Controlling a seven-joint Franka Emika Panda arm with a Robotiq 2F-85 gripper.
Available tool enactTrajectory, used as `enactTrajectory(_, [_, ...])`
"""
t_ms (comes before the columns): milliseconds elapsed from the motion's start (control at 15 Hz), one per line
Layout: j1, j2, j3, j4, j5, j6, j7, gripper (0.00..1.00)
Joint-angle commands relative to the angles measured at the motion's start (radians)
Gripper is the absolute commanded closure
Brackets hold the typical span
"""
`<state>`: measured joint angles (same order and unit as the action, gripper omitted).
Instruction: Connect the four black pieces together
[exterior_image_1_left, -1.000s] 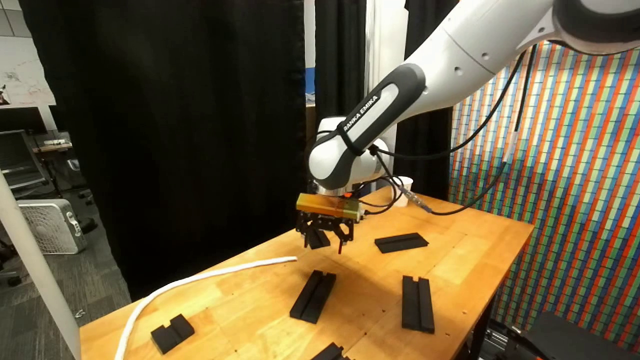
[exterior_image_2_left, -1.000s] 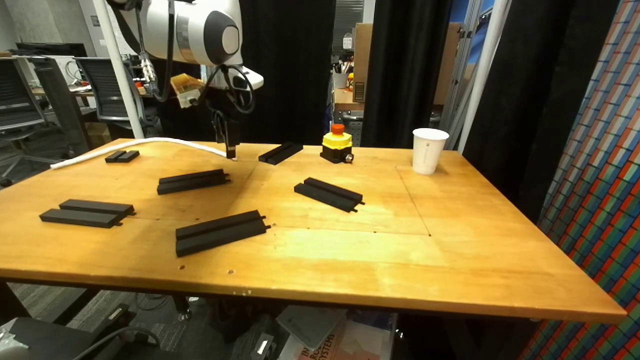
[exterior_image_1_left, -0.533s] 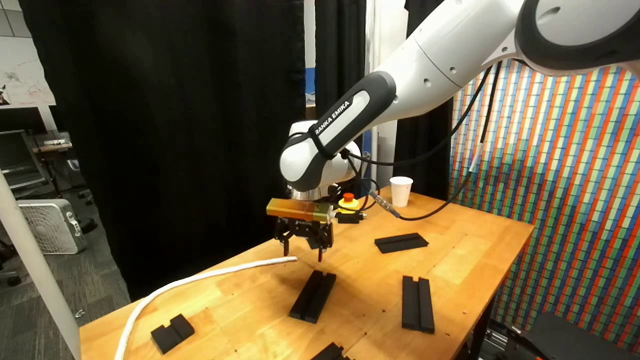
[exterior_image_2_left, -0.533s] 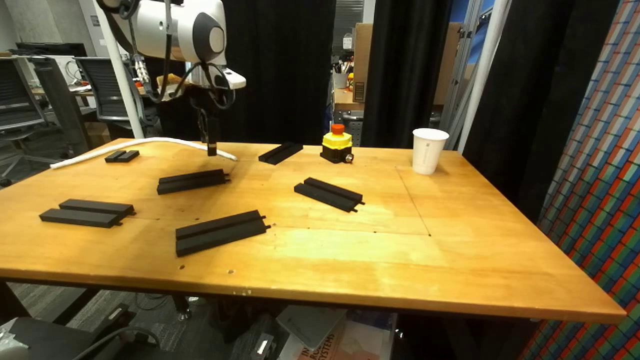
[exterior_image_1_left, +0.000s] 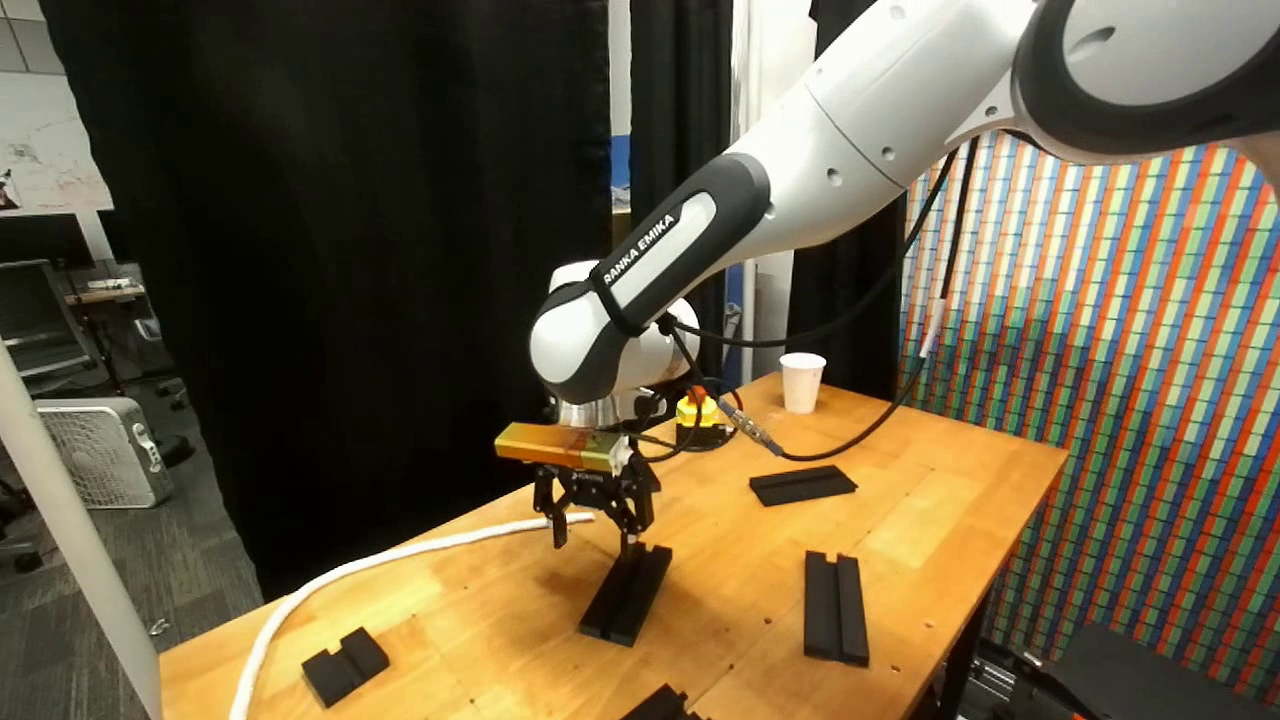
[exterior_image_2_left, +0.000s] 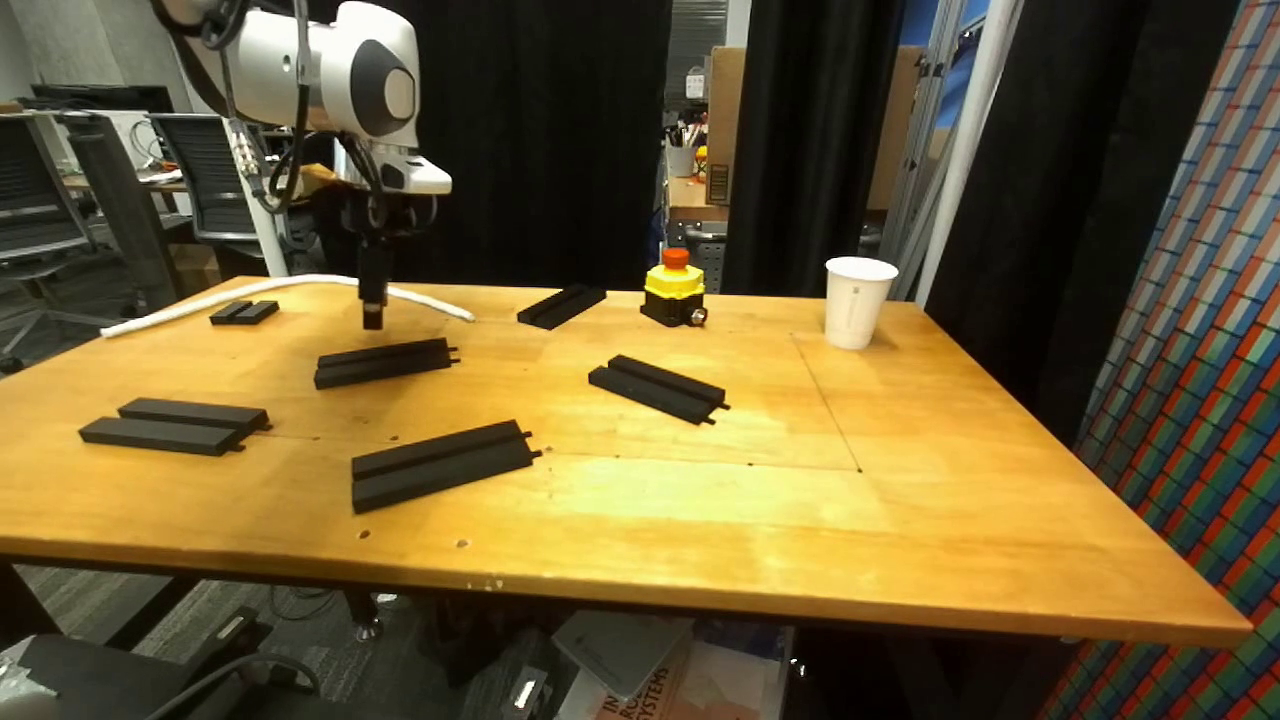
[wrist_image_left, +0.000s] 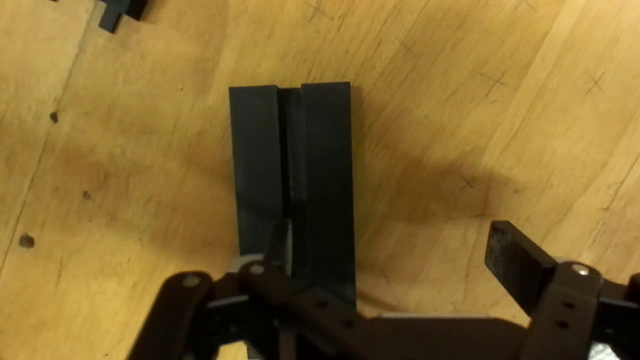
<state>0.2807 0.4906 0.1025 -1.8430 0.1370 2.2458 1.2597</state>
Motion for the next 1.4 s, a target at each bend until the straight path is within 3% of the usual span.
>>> enactTrajectory(0, [0.020,0.002,-0.012,-0.036,0.002,0.045,0.057,0.00])
enactTrajectory(533, [0.021,-0.047,-0.021,-0.186,-0.058,0.153,0.016,0.00])
enactTrajectory(1333, [0.009,-0.122,-0.012,-0.208,-0.175,0.100,-0.058,0.00])
